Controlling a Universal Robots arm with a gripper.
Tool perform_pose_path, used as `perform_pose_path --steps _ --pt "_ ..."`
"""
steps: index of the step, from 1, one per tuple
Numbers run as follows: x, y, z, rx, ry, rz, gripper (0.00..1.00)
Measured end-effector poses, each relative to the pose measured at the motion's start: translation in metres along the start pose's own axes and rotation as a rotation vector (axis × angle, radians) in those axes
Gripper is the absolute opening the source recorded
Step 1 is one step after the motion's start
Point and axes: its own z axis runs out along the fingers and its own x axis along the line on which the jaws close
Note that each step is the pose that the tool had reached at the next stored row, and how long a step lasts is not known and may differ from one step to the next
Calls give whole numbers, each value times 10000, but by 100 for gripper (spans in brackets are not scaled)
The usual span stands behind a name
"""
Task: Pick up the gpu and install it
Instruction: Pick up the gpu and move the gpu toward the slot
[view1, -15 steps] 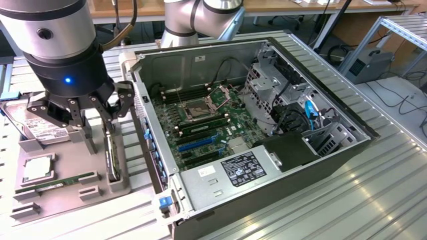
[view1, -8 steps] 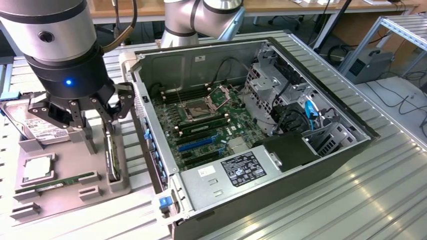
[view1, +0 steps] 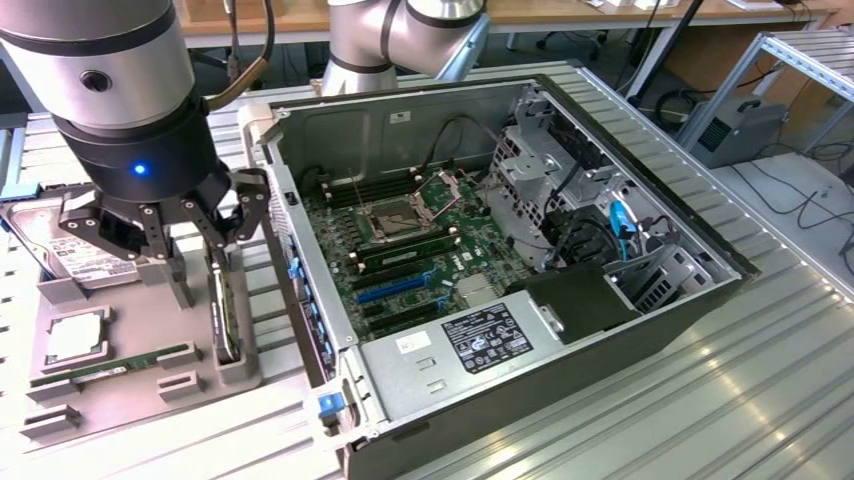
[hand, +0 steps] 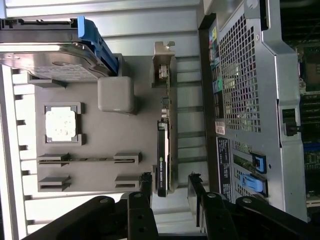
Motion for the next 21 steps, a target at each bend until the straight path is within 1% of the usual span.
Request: perform_pose_path --steps 21 --pt "2 -4 81 -1 -1 0 42"
